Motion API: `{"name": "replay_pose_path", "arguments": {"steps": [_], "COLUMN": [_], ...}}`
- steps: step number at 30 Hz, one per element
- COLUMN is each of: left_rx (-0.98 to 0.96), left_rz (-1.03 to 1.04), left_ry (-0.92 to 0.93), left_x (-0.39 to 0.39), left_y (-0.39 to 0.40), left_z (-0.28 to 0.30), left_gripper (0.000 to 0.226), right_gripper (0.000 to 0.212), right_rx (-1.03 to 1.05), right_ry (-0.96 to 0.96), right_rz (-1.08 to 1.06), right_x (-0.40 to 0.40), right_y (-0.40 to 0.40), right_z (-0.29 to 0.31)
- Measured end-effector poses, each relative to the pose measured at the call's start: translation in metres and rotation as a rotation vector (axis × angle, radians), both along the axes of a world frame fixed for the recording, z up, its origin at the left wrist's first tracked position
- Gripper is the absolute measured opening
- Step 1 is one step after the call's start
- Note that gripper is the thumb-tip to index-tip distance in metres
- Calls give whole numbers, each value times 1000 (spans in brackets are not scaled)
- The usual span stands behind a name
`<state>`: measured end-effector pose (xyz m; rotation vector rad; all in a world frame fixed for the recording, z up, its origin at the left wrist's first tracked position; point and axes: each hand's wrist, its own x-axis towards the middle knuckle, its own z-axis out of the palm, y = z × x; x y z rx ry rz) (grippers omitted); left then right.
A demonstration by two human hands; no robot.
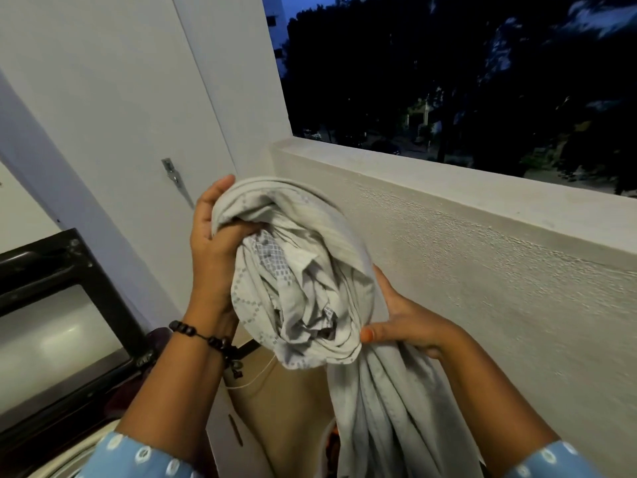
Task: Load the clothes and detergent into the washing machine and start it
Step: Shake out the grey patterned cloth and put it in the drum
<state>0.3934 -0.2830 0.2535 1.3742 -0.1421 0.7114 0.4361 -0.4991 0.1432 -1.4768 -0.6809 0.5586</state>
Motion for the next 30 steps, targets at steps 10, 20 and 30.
{"name": "replay_pose_path", "arguments": {"steps": [10,20,30], "left_rx": [-90,1202,982], "left_rz": [-22,-145,-131], "left_ry": [255,431,318], "left_x": [3,-27,-11], "left_y": [26,8,-16], "left_z": [-36,11,-16], "left_gripper": [76,137,111], "right_gripper": [71,72,105], "right_rx": [270,-224,-216], "right_ry": [24,-566,-482], "right_rz": [-280,-256,-5], "right_x": [4,14,6], "right_y": [11,14,4], "right_z": [22,64,75]}}
